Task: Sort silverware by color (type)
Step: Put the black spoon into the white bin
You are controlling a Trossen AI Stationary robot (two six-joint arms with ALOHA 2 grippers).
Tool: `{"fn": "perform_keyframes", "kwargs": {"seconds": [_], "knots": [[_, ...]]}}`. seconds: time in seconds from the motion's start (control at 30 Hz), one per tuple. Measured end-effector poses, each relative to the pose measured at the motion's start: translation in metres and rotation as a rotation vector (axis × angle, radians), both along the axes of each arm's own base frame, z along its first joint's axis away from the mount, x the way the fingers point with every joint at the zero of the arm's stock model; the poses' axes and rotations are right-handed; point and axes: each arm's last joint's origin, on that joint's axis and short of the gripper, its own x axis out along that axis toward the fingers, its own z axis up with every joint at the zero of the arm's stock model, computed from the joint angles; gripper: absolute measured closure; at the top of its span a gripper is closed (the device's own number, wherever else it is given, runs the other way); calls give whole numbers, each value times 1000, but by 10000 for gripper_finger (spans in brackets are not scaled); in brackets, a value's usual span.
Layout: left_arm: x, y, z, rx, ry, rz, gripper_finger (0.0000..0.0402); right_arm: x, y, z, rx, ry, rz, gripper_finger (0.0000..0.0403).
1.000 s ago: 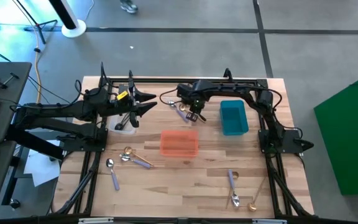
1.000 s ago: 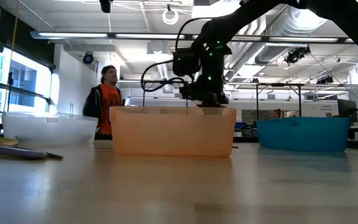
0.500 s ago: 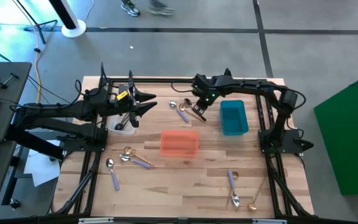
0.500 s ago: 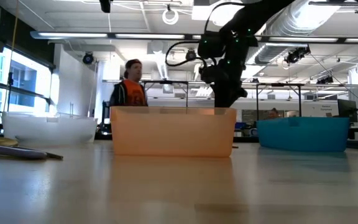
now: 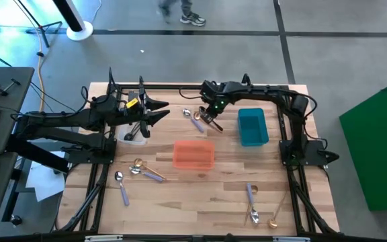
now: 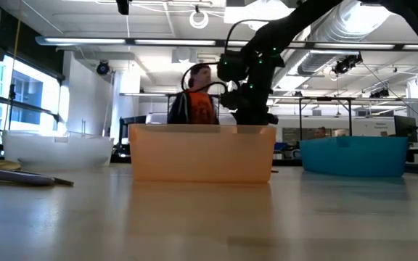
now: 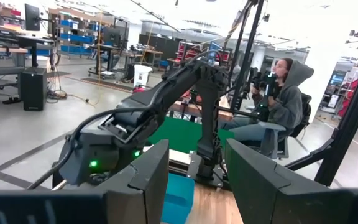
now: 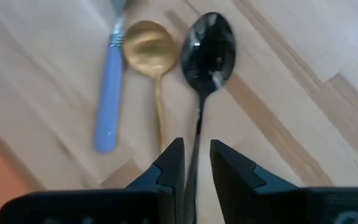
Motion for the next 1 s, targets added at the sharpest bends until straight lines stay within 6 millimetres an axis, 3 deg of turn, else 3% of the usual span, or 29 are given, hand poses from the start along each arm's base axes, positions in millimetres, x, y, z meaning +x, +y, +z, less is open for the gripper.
{"fn": "perform_keyframes", "kwargs": {"seconds": [0.13, 0.47, 1.0], "knots": [[0, 0, 0, 0, 0, 0, 255, 2, -2, -9, -13, 26, -17, 331], [0, 0, 0, 0, 0, 0, 255, 8, -3, -21, -34, 32, -39, 255], [0, 0, 0, 0, 0, 0, 255, 13, 0, -43, 7, 70, -45, 251]]}}
